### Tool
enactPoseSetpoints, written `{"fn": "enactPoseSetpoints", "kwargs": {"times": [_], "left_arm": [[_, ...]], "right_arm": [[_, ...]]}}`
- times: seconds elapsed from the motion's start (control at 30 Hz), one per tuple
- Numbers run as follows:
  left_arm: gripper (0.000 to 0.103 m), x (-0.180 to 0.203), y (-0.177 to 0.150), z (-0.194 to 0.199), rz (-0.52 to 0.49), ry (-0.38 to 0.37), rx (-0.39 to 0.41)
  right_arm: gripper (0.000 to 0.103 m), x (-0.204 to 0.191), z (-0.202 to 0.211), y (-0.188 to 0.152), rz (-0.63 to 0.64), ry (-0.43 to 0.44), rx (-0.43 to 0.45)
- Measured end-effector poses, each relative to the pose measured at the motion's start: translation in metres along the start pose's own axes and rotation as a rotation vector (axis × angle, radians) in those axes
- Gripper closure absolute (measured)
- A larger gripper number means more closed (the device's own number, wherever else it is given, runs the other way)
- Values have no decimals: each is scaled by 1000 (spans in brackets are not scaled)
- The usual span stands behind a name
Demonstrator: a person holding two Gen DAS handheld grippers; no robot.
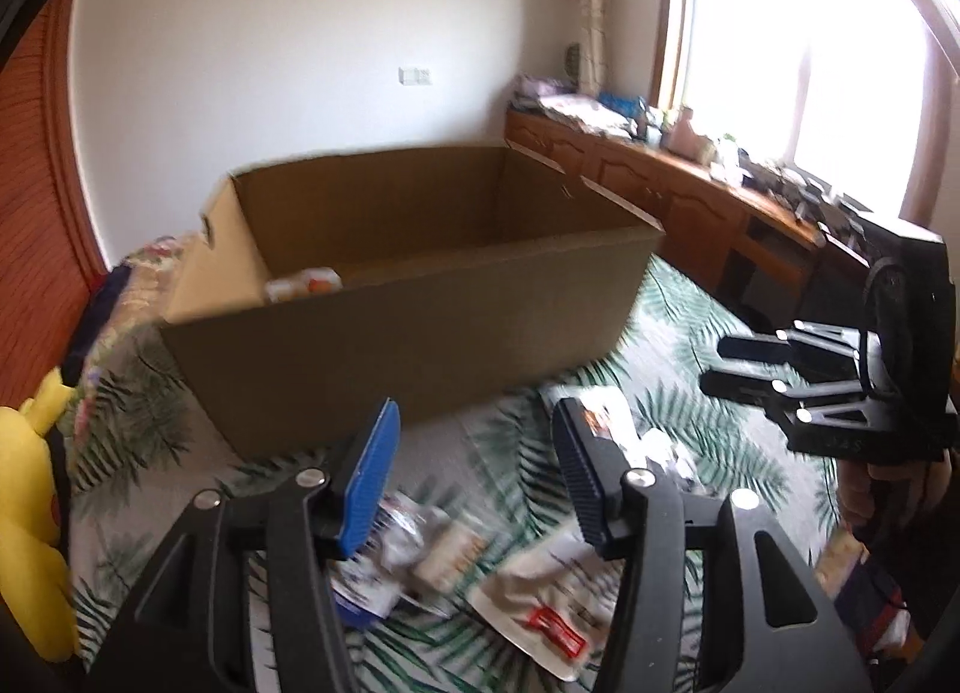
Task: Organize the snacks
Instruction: 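Move both tools back to the snacks on the bedspread, then grasp the white printed pouch with the left tool while the right tool grasps the orange-printed pouch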
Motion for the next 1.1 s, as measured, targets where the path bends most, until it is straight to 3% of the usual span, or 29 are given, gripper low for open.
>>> {"fn": "enactPoseSetpoints", "kwargs": {"times": [0.3,0.7,1.1], "left_arm": [[47,52,-50,-36,-52,-78,-161],[45,99,-57,-37,-120,-160,-206],[39,116,-60,-51,-159,-171,-245]], "right_arm": [[47,26,-1,-42,-58,-44,-54],[46,44,-1,-62,-94,-55,-80],[46,45,-4,-65,-111,-32,-86]]}}
Point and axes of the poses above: each gripper's, at about its wrist camera, not at the fingertips, and z roughly against the way its jaws point, x to its right, y to its top, the point moved 10 cm from there along -z, roughly the way its jaws point, and after that the axes turned 7 degrees about y, right-handed, at the moved point
